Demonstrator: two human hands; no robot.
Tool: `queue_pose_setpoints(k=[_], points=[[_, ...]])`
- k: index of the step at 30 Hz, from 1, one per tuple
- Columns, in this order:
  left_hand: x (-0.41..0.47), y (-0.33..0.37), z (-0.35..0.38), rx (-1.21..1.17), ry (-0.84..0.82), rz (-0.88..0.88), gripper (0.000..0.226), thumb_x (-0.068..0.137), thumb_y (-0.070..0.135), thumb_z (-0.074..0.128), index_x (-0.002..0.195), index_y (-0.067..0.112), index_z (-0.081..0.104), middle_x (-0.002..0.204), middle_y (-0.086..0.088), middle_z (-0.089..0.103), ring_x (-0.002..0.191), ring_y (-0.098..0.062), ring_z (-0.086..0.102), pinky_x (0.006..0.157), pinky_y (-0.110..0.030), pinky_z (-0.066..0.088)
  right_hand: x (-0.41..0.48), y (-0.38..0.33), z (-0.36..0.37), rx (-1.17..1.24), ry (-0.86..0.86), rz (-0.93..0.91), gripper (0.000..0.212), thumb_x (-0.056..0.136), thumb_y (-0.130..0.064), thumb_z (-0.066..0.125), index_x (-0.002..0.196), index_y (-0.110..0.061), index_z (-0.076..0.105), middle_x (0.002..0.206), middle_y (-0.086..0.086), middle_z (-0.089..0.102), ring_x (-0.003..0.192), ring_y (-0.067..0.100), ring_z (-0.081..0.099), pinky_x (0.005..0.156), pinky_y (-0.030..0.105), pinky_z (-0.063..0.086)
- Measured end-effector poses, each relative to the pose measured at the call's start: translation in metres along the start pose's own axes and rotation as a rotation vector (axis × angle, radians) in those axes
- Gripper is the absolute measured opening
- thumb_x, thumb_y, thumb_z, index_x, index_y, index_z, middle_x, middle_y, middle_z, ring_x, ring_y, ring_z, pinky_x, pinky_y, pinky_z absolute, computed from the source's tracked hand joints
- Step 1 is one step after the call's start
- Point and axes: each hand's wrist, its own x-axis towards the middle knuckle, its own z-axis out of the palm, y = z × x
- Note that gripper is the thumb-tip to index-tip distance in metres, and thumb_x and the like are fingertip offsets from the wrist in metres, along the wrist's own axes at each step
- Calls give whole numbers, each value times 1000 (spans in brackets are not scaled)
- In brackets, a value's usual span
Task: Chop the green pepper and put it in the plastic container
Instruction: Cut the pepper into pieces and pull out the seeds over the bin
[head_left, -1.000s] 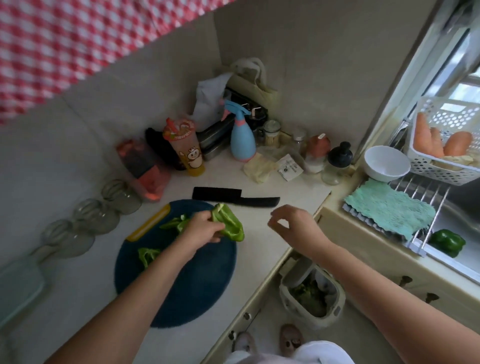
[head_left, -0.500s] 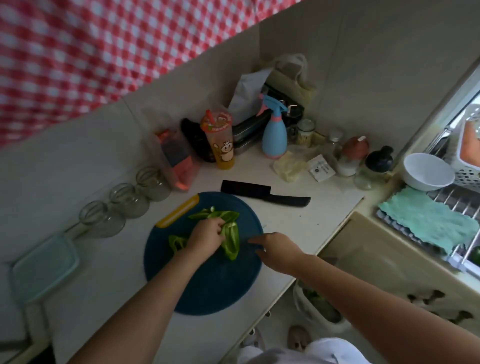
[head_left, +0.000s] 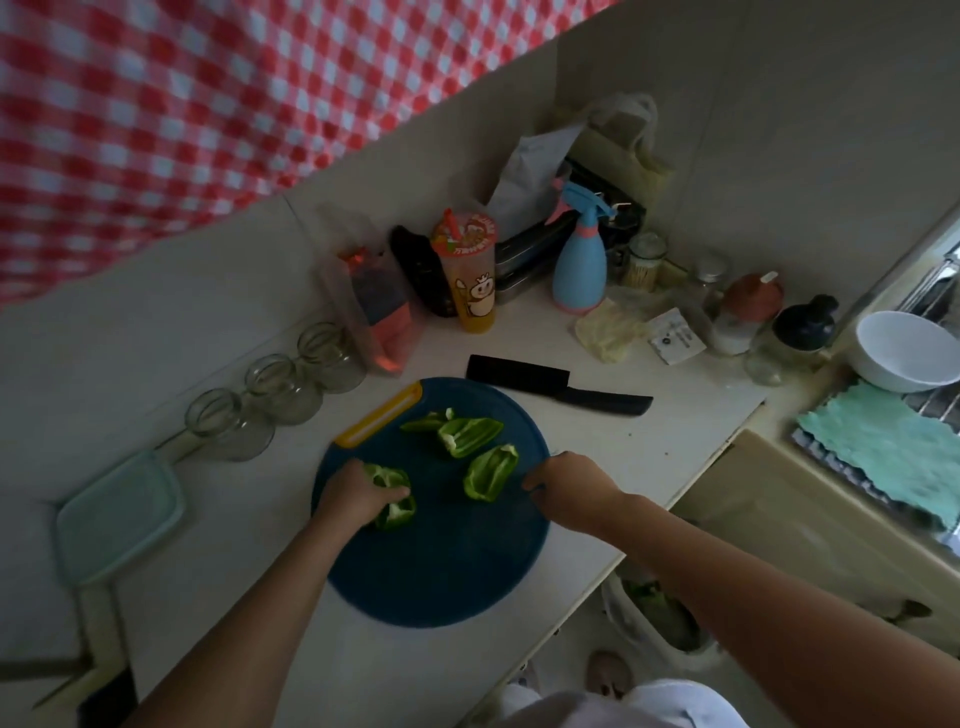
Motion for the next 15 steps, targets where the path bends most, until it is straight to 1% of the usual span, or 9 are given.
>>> queue_pose_setpoints(k=[2,4,5,7,9,11,12,13,15], points=[[-1,-3,6,-69,21,1,57,73,24,79,116,-3,54,118,-18,60,106,-32,58,84,-31,48,0,1,0,4,-14,-2,36,93,-19,46,126,-25,60,130,3,57,120,24,50,102,29,39],[-3,-3,8,-225,-1,-27,33,73,15,78,98,1,61,107,-21,65,95,-32,63,84,-40,54,0,3,0,6,-15,-10,35,92,-20,46,123,-26,62,127,3,60,117,24,53,99,28,40],[-5,-1,6,-317,-22,-40,23,76,13,75,90,3,61,105,-22,65,92,-31,63,82,-42,55,-1,3,1,12,-10,-18,34,92,-20,46,121,-26,63,126,3,60,116,24,54,97,27,40],[-12,7,-2,-447,-41,-22,11,81,9,71,83,6,60,105,-22,65,83,-26,62,73,-38,56,-3,5,-1,38,-5,-35,33,92,-20,47,121,-24,64,126,2,61,116,23,53,96,26,39],[-22,22,-13,-570,-38,43,10,83,9,69,88,8,62,104,-18,66,76,-15,60,62,-26,54,-8,5,-7,77,-20,-79,32,94,-19,47,121,-18,64,126,2,62,116,23,53,96,26,39],[-39,44,-24,-717,-55,156,22,84,9,67,105,10,62,101,-11,67,79,-11,61,60,-20,53,-15,6,-18,166,13,-140,28,94,-14,48,116,-10,66,119,6,65,109,24,58,94,28,42],[-47,56,-27,-785,-68,208,26,86,9,65,111,11,60,98,-8,67,81,-11,62,61,-18,53,-20,7,-25,250,69,-160,26,94,-11,50,112,-7,68,115,7,67,103,22,61,91,27,44],[-56,69,-30,-836,-80,257,26,87,8,64,113,11,60,96,-6,67,82,-12,62,61,-17,54,-26,8,-34,357,136,-164,24,93,-8,53,109,-6,69,112,4,69,98,18,63,87,21,46],[-72,95,-31,-886,-108,335,19,88,8,61,108,8,61,93,-7,67,84,-16,64,63,-19,57,-41,9,-54,557,254,-171,22,92,-8,56,110,-11,70,106,-5,69,89,7,63,80,10,46]])
